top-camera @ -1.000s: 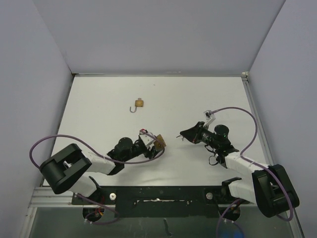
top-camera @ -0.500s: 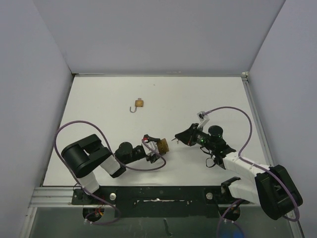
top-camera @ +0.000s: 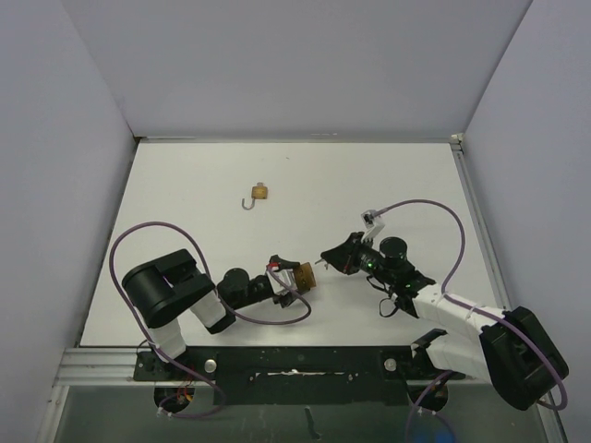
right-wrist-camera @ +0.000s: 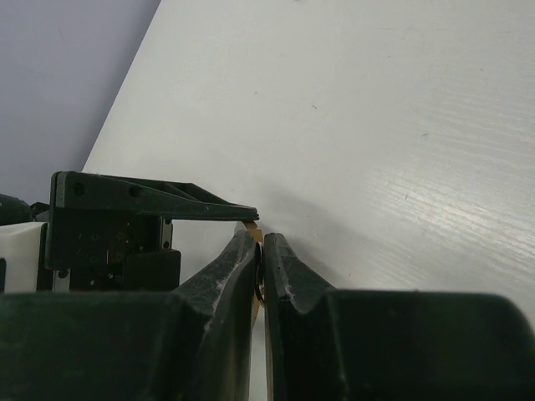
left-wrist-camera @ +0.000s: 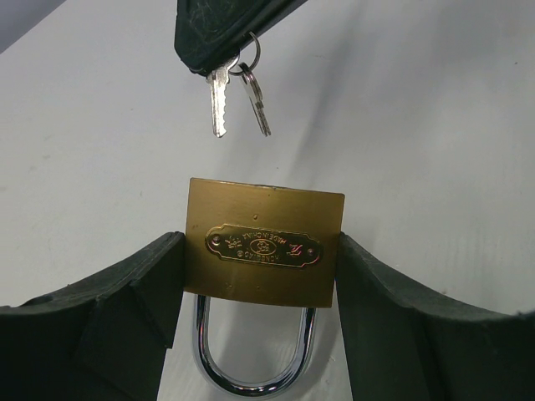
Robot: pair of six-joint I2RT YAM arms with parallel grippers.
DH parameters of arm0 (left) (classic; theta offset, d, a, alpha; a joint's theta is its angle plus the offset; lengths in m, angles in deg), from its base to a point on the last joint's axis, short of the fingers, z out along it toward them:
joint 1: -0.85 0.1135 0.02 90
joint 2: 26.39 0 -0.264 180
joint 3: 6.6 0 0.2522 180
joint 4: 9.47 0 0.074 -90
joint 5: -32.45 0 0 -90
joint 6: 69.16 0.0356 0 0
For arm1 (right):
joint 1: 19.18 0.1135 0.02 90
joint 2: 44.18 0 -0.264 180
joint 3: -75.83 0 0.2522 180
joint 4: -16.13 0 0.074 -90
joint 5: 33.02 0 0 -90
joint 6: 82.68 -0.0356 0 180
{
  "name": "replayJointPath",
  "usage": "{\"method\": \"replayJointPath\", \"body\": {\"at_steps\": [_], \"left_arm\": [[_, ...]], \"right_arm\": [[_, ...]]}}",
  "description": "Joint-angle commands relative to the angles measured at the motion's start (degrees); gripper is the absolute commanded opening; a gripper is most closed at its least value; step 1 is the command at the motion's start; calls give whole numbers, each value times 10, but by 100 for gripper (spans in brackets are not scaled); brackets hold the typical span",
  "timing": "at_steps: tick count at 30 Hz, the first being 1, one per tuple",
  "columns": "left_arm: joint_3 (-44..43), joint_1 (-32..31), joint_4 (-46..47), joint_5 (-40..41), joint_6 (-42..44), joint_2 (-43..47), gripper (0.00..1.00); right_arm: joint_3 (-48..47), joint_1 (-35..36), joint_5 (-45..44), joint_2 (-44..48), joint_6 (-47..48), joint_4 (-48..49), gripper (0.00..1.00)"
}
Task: Unlock with the key
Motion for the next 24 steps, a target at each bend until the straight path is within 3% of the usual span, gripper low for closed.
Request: {"method": "replayJointPath", "body": {"at_steps": [1, 24], "left_arm": [[-15, -8, 193, 25, 9, 21, 0], [-20, -13, 193, 56, 0, 38, 0]], "right_arm": [[0, 20, -57, 16, -7, 49, 0], [27, 55, -96, 18, -17, 74, 0]]}}
